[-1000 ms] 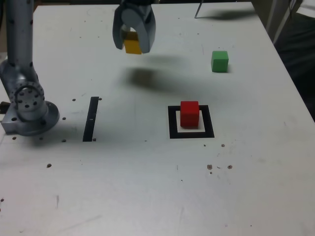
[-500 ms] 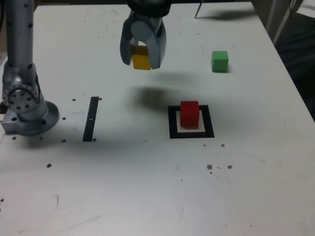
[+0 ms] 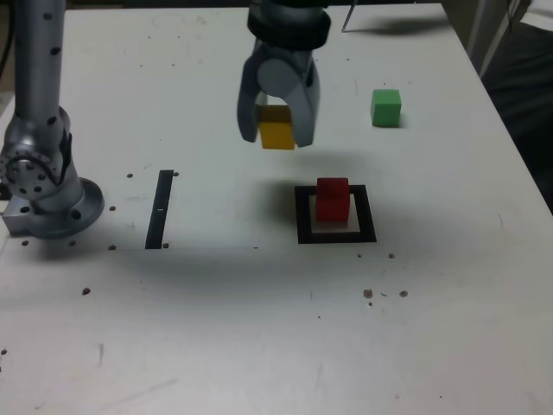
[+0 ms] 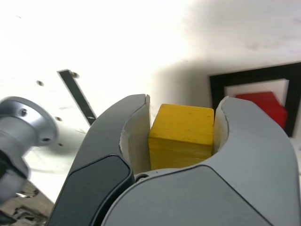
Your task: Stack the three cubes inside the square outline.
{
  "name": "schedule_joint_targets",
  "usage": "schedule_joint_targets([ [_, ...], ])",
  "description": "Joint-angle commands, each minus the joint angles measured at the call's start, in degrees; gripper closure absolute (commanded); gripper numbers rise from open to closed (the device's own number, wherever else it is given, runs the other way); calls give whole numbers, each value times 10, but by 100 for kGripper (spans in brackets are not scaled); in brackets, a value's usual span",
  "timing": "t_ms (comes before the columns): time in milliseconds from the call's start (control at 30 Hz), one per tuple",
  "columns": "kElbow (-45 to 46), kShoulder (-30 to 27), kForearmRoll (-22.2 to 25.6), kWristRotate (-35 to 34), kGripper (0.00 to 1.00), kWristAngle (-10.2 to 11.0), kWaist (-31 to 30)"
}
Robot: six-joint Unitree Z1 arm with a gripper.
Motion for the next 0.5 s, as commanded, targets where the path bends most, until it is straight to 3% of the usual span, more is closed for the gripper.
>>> schedule_joint_targets([
  [0, -7, 8, 2, -9, 64, -2, -7],
  [467, -56, 58, 0, -58, 64, -21, -62],
])
